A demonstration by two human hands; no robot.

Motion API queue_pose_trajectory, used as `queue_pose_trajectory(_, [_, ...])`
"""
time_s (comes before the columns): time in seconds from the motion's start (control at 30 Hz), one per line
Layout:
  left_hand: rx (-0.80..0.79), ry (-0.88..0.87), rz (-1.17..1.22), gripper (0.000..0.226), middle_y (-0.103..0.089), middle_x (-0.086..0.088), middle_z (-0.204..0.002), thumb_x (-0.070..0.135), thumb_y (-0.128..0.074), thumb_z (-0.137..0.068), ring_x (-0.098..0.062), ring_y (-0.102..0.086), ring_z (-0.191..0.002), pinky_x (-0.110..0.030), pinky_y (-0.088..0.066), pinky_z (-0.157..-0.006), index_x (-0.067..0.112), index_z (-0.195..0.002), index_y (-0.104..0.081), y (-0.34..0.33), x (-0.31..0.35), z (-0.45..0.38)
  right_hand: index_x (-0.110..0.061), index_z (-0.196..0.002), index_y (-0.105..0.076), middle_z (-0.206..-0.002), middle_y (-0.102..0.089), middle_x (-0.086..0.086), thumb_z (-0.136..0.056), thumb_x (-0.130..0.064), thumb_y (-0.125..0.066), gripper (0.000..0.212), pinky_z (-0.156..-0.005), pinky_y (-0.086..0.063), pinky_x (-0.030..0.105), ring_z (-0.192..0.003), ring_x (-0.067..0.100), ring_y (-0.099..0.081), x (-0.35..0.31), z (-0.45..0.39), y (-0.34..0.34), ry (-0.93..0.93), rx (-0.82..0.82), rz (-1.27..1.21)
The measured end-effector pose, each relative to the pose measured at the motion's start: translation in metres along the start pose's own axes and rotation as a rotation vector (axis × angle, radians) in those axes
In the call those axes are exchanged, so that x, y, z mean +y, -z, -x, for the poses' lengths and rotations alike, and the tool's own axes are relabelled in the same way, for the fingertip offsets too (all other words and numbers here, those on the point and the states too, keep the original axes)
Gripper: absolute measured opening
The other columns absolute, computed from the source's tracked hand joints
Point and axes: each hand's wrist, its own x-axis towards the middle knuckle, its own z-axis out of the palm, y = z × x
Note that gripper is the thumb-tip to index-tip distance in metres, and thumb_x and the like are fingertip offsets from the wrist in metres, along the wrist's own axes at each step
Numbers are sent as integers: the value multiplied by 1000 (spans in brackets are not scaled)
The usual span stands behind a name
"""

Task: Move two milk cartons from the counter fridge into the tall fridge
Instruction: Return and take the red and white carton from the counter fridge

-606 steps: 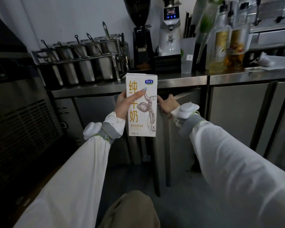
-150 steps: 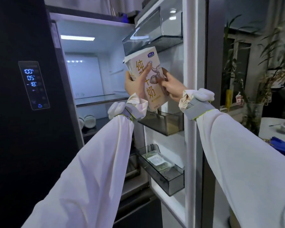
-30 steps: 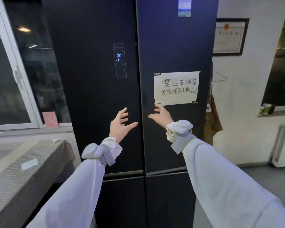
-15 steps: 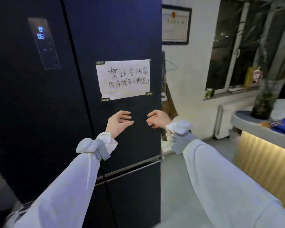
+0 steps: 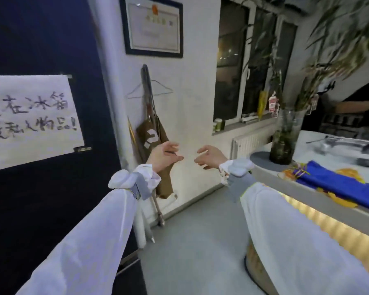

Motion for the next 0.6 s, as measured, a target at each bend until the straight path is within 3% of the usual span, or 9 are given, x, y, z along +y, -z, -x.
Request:
queue_pose_trajectory(0.1, [-36, 43, -4, 54, -68, -13, -117, 5, -84, -77, -26, -67, -105, -33, -54, -97, 8, -127, -63, -32, -3, -60, -8, -118, -56, -103, -68, 16, -81, -10, -69, 40, -73, -55, 34, -84, 20, -62, 18, -54, 21, -49, -3, -5])
queue_pose_trajectory(0.2, [-34, 70, 32, 51, -67, -11, -115, 4, -82, -78, -25, -66, -105, -34, -53, -93, 9, -125, -64, -56, -11, -122, -7, -120, -55, -104, -68, 16, -81, -9, -70, 42, -64, -53, 28, -82, 20, -61, 32, -110, 38, -74, -6, -7])
queue_pose_trajectory(0.37, [-48, 70, 30, 47, -70, -5, -113, 15, -88, -69, -24, -68, -110, -43, -53, -102, 22, -110, -65, -78, -27, -217, -8, -120, -55, -107, -68, 15, -81, -10, -70, 42, -64, -54, 27, -83, 18, -62, 44, -201, 58, -61, 40, 24])
queue_pose_trajectory(0.47, [-57, 49, 22, 48, -71, -5, -112, 13, -88, -72, -22, -68, -108, -30, -55, -95, 14, -116, -68, -97, -47, -291, -8, -119, -55, -110, -68, 16, -80, -9, -71, 43, -73, -57, 35, -83, 19, -63, 58, -278, 66, -68, 65, 25])
queue_pose_trajectory(0.53, [-67, 31, 16, 44, -72, -5, -109, 12, -85, -77, -17, -67, -99, -11, -52, -74, 11, -117, -67, -106, -62, -341, -8, -118, -55, -107, -69, 17, -80, -9, -70, 41, -72, -57, 35, -80, 20, -64, 66, -330, 69, -90, 73, 17])
queue_pose_trajectory(0.6, [-78, 19, 10, 39, -75, -6, -104, 14, -84, -78, -16, -68, -94, -11, -50, -68, 10, -114, -68, -114, -84, -403, -7, -113, -57, -103, -70, 17, -83, -7, -68, 33, -66, -55, 31, -74, 21, -64, 76, -395, 70, -129, 48, 10])
